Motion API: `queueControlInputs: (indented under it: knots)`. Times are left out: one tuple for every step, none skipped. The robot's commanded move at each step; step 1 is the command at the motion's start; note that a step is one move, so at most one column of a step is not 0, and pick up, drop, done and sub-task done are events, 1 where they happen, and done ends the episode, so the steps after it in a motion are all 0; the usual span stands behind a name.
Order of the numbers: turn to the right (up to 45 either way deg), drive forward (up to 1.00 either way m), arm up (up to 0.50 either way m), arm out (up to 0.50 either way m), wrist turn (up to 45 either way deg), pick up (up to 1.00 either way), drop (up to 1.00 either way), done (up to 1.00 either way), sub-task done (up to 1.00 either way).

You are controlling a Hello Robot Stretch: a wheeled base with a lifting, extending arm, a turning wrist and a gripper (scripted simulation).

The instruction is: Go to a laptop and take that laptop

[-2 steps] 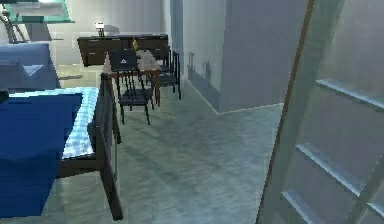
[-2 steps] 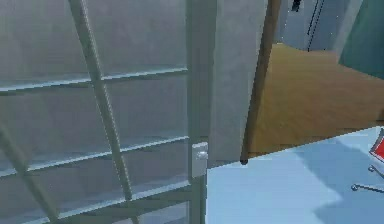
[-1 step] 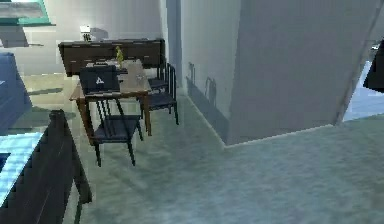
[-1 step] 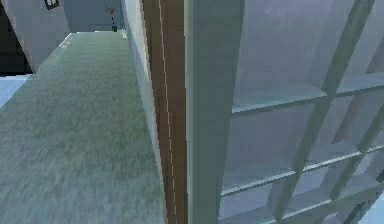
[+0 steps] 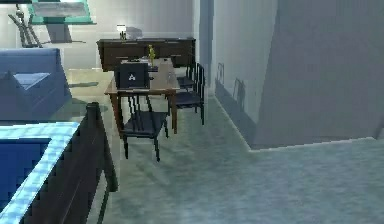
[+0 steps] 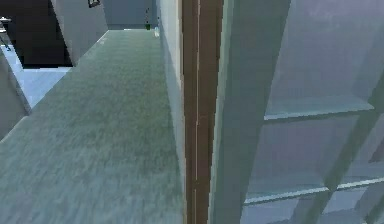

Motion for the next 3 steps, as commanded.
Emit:
queueControlInputs:
  knots:
    - [0.0,1.0,0.0,0.0,0.0,0.0,0.0,0.0,0.0]
    - [-6.0,0.0,0.0,0.0,0.0,0.0,0.0,0.0,0.0]
    - [0.0,0.5,0.0,0.0,0.0,0.0,0.0,0.0,0.0]
